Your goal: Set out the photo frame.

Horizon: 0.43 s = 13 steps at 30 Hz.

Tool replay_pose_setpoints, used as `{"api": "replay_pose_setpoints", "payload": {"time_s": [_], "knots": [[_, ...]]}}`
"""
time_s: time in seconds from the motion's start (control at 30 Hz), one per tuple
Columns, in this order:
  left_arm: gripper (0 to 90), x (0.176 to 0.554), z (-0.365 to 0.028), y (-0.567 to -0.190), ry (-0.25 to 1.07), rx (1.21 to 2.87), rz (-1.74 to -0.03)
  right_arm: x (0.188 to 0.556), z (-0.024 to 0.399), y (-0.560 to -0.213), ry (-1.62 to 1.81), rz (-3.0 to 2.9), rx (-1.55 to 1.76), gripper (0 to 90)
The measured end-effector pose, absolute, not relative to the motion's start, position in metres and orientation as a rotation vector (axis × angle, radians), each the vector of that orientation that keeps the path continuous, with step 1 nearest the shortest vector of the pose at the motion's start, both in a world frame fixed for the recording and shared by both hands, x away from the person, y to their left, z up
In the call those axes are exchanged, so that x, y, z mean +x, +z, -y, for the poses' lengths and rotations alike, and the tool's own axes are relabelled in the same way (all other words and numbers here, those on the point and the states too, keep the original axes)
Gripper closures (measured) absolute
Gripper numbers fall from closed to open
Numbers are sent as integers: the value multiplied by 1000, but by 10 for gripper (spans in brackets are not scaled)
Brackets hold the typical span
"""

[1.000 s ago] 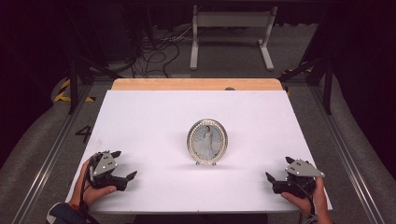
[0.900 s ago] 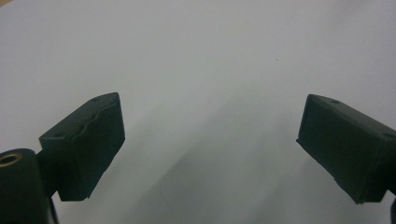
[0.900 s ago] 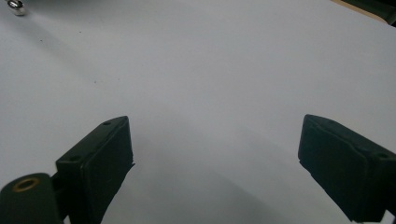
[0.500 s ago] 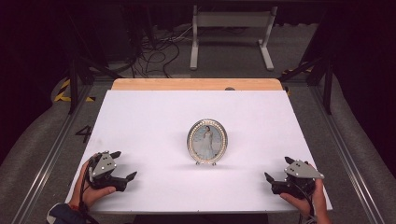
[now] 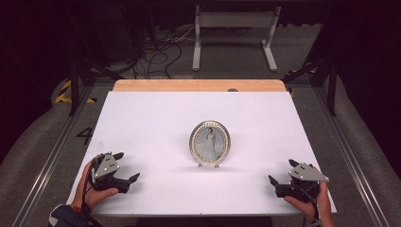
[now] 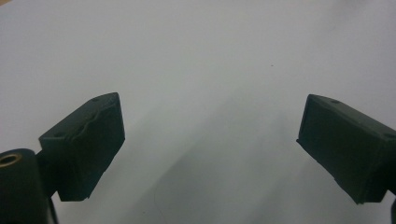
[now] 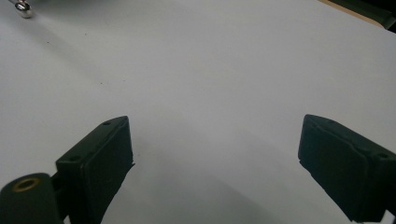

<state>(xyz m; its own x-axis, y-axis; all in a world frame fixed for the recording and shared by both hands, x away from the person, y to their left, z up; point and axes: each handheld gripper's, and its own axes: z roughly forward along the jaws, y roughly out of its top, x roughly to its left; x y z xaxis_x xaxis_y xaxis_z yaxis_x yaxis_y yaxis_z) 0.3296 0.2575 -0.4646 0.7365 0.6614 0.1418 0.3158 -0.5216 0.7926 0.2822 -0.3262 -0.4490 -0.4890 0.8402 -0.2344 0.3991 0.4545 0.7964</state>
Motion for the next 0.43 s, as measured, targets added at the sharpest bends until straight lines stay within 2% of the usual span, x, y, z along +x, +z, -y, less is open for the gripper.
{"api": "replay_pose_setpoints", "payload": {"time_s": [0.43], "knots": [[74,333,-254,-466,551,2154,-740,282,328,-448,921,-2070,1031,100]]}}
